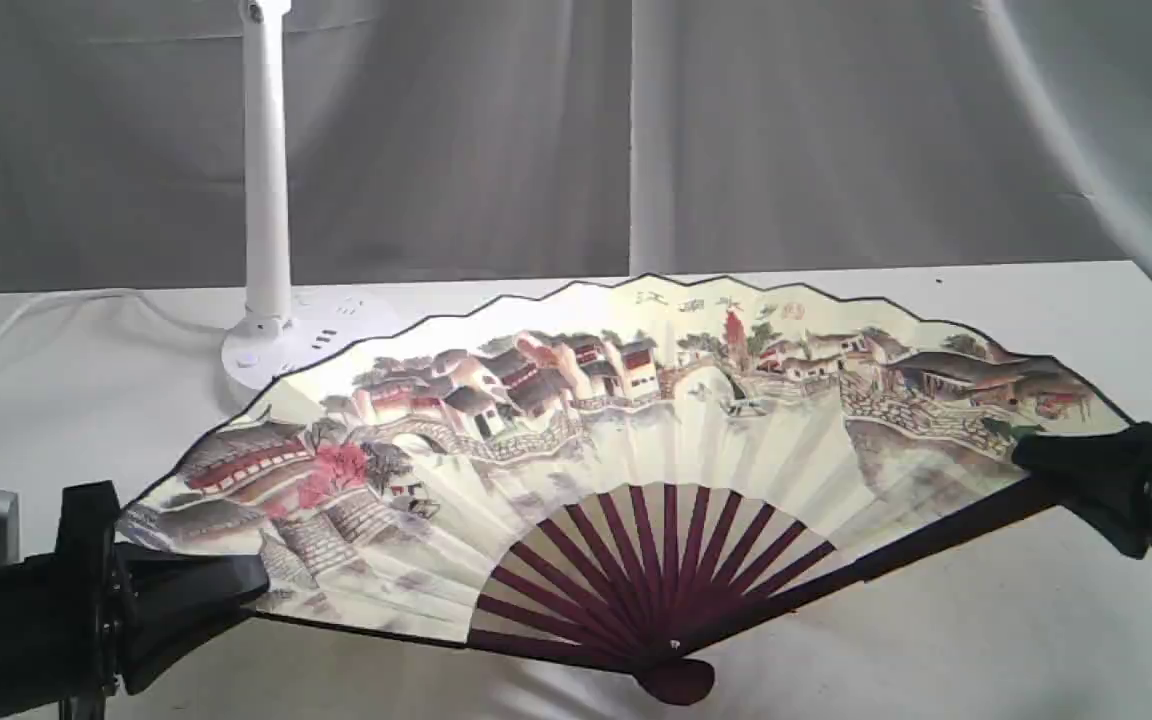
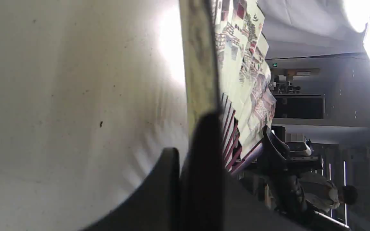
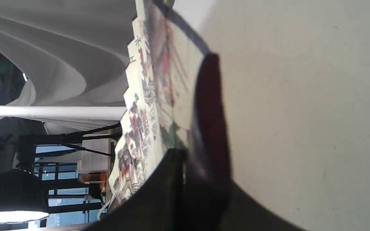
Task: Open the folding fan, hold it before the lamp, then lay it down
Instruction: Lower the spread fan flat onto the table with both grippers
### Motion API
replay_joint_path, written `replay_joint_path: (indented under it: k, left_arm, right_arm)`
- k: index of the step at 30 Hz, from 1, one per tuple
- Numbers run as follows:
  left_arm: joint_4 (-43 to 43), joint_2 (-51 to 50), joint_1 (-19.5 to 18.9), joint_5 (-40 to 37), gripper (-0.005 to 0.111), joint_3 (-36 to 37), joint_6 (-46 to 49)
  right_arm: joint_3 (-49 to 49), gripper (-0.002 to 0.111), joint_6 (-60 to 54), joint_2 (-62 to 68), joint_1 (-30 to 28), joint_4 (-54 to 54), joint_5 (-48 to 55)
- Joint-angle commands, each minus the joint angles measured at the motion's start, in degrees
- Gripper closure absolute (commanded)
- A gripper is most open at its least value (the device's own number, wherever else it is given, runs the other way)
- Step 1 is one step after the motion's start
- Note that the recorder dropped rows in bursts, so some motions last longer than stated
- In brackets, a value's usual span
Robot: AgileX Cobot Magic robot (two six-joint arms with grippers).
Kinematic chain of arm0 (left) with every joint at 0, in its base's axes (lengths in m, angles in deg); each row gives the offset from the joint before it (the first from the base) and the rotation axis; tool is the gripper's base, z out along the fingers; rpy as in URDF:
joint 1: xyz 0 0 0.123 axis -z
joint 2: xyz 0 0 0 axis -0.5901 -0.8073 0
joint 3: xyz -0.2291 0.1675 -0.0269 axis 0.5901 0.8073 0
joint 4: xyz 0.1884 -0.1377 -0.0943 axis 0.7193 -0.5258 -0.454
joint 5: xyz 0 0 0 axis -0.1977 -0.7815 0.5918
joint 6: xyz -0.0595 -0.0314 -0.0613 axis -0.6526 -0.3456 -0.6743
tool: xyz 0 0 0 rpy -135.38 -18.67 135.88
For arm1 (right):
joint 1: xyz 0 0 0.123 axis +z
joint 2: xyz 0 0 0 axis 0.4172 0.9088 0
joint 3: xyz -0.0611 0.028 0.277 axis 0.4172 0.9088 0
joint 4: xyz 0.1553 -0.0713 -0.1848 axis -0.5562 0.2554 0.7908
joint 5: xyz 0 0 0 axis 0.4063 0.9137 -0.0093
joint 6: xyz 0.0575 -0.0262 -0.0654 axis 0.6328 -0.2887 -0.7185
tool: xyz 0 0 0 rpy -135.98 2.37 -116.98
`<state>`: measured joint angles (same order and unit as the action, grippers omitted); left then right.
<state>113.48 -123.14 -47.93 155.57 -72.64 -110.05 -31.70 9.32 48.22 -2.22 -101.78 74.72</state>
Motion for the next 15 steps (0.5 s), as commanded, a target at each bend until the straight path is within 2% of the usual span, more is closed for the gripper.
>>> replay_joint_path:
  k: [1,15]
  left_arm:
    - [-1.1,-0.3,-0.3,-4.1,0.107,1.2,3.8]
    - [-0.6,-0.3,-0.3,-3.7,0.107,5.2,6.3]
  right_arm:
    - [2.1,0.108,-4.6,-0.4,0.0,1.0,-0.7]
    - [6.2,0.108,-7.6,-0.4,0.0,1.0,-1.3]
